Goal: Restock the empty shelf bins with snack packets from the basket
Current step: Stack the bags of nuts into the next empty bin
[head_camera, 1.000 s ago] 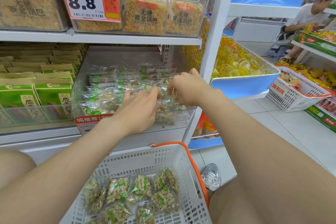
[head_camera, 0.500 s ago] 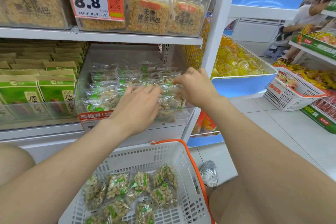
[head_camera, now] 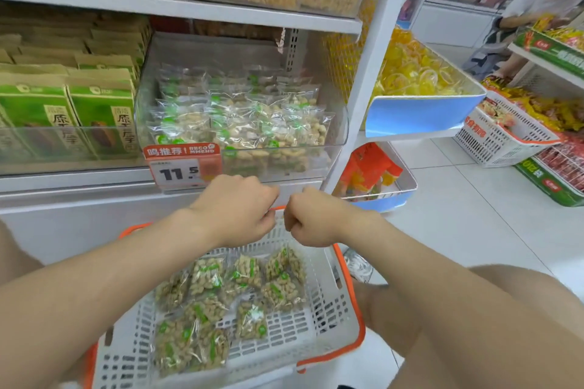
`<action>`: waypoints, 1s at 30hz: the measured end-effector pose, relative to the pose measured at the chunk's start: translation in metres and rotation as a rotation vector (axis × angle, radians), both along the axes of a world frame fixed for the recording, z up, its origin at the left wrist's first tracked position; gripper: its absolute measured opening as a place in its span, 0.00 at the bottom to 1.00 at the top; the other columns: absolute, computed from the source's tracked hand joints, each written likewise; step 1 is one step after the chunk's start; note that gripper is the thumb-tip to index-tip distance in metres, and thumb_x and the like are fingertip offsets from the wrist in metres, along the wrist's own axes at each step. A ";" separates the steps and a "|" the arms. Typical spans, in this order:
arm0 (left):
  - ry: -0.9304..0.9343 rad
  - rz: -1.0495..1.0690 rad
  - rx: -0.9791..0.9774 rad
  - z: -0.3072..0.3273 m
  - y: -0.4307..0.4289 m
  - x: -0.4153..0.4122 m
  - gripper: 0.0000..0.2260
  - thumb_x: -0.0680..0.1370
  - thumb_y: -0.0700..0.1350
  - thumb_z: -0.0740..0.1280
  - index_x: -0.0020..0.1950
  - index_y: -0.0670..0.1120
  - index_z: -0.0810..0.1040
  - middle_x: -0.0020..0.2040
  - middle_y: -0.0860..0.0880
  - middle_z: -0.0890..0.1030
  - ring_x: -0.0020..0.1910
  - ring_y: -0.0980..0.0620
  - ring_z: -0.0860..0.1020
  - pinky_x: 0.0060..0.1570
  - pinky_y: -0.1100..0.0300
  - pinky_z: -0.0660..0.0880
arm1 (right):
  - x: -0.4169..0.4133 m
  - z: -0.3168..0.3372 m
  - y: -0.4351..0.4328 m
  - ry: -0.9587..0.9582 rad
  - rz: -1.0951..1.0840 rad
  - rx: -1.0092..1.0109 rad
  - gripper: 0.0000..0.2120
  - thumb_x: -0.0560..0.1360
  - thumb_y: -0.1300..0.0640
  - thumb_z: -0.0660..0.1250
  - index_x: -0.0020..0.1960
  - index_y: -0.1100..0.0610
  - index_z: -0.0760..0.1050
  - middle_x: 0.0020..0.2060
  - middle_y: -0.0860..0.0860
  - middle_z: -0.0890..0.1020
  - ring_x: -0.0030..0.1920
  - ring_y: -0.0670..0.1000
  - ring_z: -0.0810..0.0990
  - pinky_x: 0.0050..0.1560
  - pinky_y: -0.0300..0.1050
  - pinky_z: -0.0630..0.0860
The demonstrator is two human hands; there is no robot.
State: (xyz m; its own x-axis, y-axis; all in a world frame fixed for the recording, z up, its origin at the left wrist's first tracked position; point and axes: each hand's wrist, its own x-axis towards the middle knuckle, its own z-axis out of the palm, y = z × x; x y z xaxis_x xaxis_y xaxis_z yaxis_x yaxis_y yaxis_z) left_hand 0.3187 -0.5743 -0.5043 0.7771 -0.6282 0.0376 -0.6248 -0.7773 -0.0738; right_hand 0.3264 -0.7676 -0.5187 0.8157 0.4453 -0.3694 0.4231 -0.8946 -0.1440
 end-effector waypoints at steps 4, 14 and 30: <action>0.208 -0.080 0.305 -0.025 0.006 0.001 0.10 0.85 0.52 0.58 0.60 0.49 0.75 0.49 0.47 0.79 0.43 0.42 0.77 0.37 0.53 0.68 | 0.011 -0.060 0.003 0.091 0.021 -0.161 0.13 0.77 0.61 0.62 0.55 0.56 0.83 0.53 0.57 0.84 0.56 0.60 0.81 0.57 0.56 0.81; 0.421 -0.106 0.415 -0.074 0.005 0.022 0.10 0.84 0.46 0.59 0.61 0.48 0.77 0.47 0.47 0.77 0.46 0.42 0.81 0.35 0.53 0.71 | 0.027 -0.185 -0.010 0.239 -0.206 -0.327 0.11 0.80 0.62 0.61 0.40 0.58 0.68 0.53 0.60 0.80 0.44 0.56 0.74 0.46 0.50 0.72; 0.583 -0.034 0.306 -0.084 0.007 0.020 0.15 0.84 0.51 0.63 0.68 0.48 0.74 0.56 0.46 0.79 0.51 0.43 0.80 0.46 0.49 0.80 | 0.025 -0.147 0.004 0.168 -0.630 0.096 0.12 0.72 0.62 0.67 0.32 0.57 0.69 0.29 0.54 0.74 0.33 0.56 0.76 0.30 0.44 0.71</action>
State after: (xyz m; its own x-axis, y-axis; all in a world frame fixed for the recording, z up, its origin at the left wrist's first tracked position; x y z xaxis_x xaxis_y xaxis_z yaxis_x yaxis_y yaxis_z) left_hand 0.3383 -0.5674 -0.5881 0.5956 -0.5682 -0.5678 -0.6528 -0.7543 0.0701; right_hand 0.3511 -0.7639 -0.6653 0.8657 -0.0617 -0.4968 -0.2129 -0.9435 -0.2538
